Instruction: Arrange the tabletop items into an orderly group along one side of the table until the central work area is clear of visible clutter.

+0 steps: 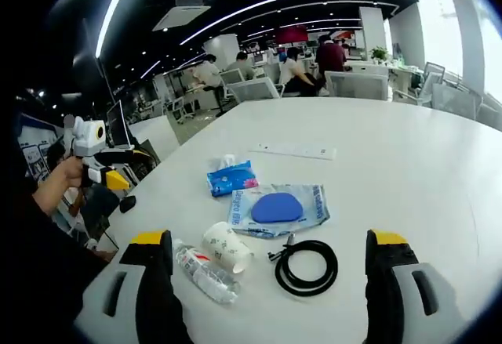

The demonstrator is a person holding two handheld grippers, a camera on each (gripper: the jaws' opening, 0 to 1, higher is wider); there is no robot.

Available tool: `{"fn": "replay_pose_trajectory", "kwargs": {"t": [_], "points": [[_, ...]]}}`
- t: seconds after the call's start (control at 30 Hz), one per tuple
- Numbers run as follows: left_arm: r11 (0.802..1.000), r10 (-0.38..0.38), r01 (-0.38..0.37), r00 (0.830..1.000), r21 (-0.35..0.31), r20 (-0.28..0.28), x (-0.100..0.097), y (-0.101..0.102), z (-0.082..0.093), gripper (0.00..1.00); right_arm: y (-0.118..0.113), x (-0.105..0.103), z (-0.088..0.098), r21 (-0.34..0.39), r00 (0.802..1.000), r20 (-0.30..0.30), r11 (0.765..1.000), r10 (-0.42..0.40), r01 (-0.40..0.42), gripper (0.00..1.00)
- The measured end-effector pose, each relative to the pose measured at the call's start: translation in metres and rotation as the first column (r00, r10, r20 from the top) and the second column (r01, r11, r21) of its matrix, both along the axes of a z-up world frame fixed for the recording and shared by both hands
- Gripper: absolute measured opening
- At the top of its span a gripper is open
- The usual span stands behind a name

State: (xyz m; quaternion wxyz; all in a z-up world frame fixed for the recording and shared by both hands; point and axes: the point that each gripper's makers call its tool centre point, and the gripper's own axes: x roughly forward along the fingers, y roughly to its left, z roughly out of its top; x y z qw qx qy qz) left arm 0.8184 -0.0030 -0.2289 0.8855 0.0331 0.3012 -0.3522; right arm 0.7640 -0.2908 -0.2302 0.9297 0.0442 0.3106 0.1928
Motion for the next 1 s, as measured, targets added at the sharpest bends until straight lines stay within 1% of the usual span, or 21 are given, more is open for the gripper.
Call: {"fn": "replay_pose_trajectory", "kwargs": {"t": [0.3, 0.5, 1.0], "points": [[1.000, 0.011, -0.011, 1.000, -0.002, 0.001, 0.0010, 0.0013, -0.0009, 0.99, -0.0024, 0.0001, -0.0016, -0.005, 1.000, -0.003, 1.000, 0.001, -0.001, 1.00], [1.000, -0.004, 0.004, 1.000, 0.005, -0.008, -0.0015, -0.0025, -0.0056, 0.99, -0.0034, 0.0009, -0.0005, -0.012, 1.000, 0.001, 1.000, -0.002, 0.002, 1.00], [1.000, -0.004, 0.004, 1.000, -0.001, -0.011, -0.0020, -0.0019, -0.0044, 0.99, -0.0026, 0.0008, -0.0013, -0.023, 1.000, -0.002, 1.000, 0.005, -0.005, 1.00]]}}
